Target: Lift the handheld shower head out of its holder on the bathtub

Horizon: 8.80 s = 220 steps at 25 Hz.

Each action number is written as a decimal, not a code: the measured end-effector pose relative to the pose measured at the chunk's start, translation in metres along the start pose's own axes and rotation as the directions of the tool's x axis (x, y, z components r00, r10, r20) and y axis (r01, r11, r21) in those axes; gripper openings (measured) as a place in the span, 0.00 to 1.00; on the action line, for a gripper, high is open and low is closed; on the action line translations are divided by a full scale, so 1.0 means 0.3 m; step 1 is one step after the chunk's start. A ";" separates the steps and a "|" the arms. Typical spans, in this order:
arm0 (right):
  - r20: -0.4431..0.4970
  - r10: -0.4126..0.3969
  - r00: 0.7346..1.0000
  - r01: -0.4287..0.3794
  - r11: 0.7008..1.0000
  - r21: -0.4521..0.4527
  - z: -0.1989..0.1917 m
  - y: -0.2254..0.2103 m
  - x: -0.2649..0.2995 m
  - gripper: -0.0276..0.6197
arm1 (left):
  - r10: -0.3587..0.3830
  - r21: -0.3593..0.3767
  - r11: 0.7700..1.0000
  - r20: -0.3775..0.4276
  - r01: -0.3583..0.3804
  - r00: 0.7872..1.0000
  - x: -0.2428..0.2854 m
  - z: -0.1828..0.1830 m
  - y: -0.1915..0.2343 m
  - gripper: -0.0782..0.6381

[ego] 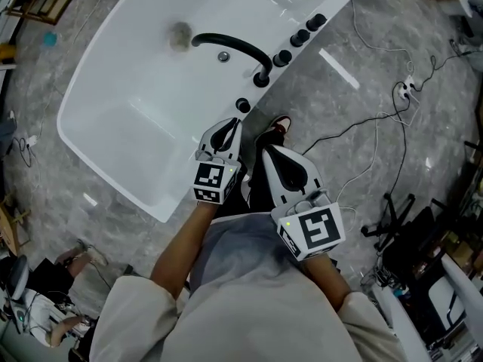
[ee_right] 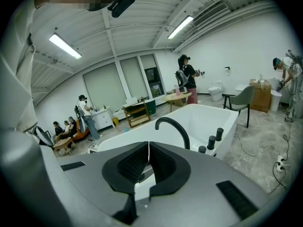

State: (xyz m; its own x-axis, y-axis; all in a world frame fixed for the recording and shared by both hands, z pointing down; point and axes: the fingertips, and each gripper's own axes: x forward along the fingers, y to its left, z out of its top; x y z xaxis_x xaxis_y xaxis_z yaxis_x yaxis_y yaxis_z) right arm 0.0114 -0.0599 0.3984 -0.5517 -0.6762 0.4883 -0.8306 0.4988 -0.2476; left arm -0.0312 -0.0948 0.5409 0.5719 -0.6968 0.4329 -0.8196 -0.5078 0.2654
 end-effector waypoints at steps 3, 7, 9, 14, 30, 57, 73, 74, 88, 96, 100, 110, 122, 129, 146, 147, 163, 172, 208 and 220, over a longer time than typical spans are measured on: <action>-0.020 -0.001 1.000 0.001 1.000 -0.001 -0.023 -0.012 0.007 0.07 | 0.012 -0.039 0.999 -0.030 -0.013 0.999 0.024 -0.061 0.023 0.19; -0.036 0.000 0.999 0.001 1.000 0.007 -0.030 -0.027 0.021 0.07 | 0.025 -0.038 0.999 -0.057 -0.028 0.998 0.060 -0.105 0.041 0.19; -0.043 0.002 0.999 -0.002 1.000 0.010 -0.033 -0.032 0.029 0.07 | 0.028 -0.035 0.999 -0.083 -0.031 0.996 0.085 -0.141 0.049 0.25; -0.065 0.007 0.998 -0.006 1.000 0.015 -0.048 -0.045 0.041 0.07 | 0.027 -0.063 0.997 -0.131 -0.036 0.991 0.136 -0.217 0.057 0.28; -0.107 0.000 0.994 0.003 1.000 0.028 -0.079 -0.121 0.025 0.07 | 0.071 -0.043 0.996 -0.194 -0.081 0.979 0.313 -0.327 0.098 0.35; -0.128 0.006 0.992 -0.001 0.999 0.037 -0.115 -0.145 0.005 0.07 | 0.120 -0.040 0.991 -0.186 -0.129 0.975 0.373 -0.351 0.142 0.33; -0.133 0.025 0.991 -0.021 0.999 0.030 -0.130 -0.104 0.016 0.07 | 0.122 0.020 0.993 -0.219 -0.120 0.968 0.340 -0.338 0.128 0.31; -0.132 0.024 0.991 -0.020 0.999 0.030 -0.129 -0.103 0.013 0.07 | 0.122 0.021 0.993 -0.218 -0.120 0.968 0.336 -0.334 0.125 0.31; -0.100 0.018 0.995 -0.015 0.999 0.036 -0.114 -0.088 0.006 0.07 | 0.122 0.042 0.992 -0.206 -0.116 0.971 0.277 -0.287 0.111 0.30; -0.073 0.019 0.997 -0.016 0.999 0.031 -0.084 -0.070 -0.003 0.07 | 0.114 0.049 0.993 -0.199 -0.106 0.973 0.229 -0.252 0.092 0.30; -0.062 0.015 0.998 -0.013 0.999 0.032 -0.071 -0.068 -0.004 0.07 | 0.112 0.053 0.993 -0.194 -0.104 0.975 0.215 -0.227 0.087 0.30; -0.035 0.009 0.999 -0.007 0.999 0.036 -0.044 -0.053 -0.004 0.07 | 0.093 0.070 0.994 -0.184 -0.082 0.979 0.171 -0.175 0.071 0.30; -0.003 -0.005 1.000 0.005 0.999 0.031 -0.014 -0.050 -0.004 0.07 | 0.074 0.090 0.994 -0.183 -0.059 0.980 0.139 -0.147 0.047 0.30; 0.014 -0.014 1.000 0.014 0.999 0.028 0.009 -0.036 -0.014 0.07 | 0.070 0.092 0.994 -0.164 -0.056 0.984 0.095 -0.092 0.045 0.30; 0.061 -0.039 0.997 0.037 0.999 0.034 0.061 -0.020 -0.048 0.07 | 0.068 0.089 0.994 -0.063 -0.062 0.996 -0.008 0.102 0.017 0.30; 0.066 -0.040 0.997 0.038 0.999 0.034 0.069 -0.016 -0.049 0.07 | 0.068 0.086 0.994 -0.061 -0.063 0.996 -0.017 0.111 0.018 0.30; 0.160 -0.086 0.983 0.087 0.996 0.001 0.177 0.004 -0.087 0.07 | 0.014 0.092 0.996 0.077 -0.021 0.997 -0.165 0.342 -0.034 0.30; 0.194 -0.099 0.976 0.108 0.993 -0.037 0.224 0.024 -0.100 0.07 | -0.010 0.117 0.993 0.126 -0.005 0.992 -0.220 0.421 -0.041 0.30; 0.252 -0.114 0.961 0.140 0.987 -0.085 0.290 0.131 -0.151 0.07 | -0.117 0.169 0.983 0.253 0.076 0.960 -0.445 0.619 -0.159 0.30; 0.253 -0.103 0.962 0.126 0.989 -0.077 0.297 0.159 -0.137 0.07 | -0.118 0.152 0.985 0.254 0.081 0.960 -0.466 0.621 -0.135 0.30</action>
State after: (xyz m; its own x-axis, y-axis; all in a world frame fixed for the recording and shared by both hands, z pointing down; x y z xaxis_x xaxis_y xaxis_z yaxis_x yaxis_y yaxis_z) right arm -0.0122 -0.0566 0.2920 -0.4646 -0.8388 0.2837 -0.8851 0.4499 -0.1191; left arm -0.0714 -0.0711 0.3092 0.6544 -0.7378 0.1657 -0.7560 -0.6334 0.1652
